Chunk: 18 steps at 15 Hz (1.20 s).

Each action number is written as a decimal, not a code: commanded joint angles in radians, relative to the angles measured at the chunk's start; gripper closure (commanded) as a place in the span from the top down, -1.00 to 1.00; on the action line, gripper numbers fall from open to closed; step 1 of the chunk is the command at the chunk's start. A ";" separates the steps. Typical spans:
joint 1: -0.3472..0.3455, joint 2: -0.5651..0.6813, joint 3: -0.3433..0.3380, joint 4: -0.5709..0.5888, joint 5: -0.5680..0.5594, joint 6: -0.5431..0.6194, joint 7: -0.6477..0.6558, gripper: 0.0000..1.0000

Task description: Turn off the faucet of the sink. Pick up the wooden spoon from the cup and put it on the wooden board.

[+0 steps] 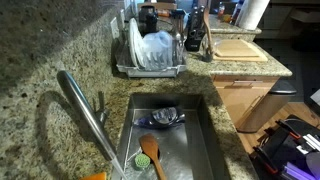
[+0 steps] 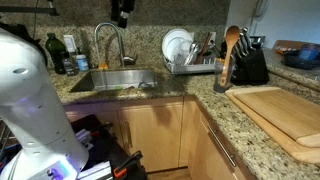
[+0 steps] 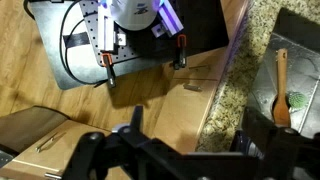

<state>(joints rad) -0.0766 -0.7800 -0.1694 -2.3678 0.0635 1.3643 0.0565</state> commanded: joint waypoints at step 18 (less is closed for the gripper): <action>0.241 0.364 0.199 0.038 0.385 0.343 -0.230 1.00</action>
<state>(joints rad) 0.1001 -0.5472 -0.0431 -2.3905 0.3935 1.6535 -0.1119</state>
